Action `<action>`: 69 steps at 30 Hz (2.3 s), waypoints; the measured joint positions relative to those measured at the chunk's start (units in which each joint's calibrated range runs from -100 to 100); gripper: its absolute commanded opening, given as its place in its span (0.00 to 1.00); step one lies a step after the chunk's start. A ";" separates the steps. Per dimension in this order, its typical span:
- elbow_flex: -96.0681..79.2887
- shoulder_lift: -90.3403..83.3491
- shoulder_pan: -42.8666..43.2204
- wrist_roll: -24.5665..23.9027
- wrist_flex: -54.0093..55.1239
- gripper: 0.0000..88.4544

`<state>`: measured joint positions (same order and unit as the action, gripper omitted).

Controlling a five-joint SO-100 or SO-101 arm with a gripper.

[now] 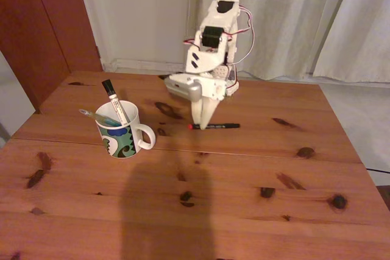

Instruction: Clean up the desk and place the pens and markers into the cup

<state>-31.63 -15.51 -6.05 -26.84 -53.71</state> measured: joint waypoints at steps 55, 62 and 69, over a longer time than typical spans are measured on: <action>34.73 10.68 -30.07 11.62 11.70 0.01; 34.73 10.68 -30.07 11.58 11.70 0.01; 31.76 10.68 -30.07 11.58 11.70 0.01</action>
<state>0.13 -4.83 -36.12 -15.26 -42.02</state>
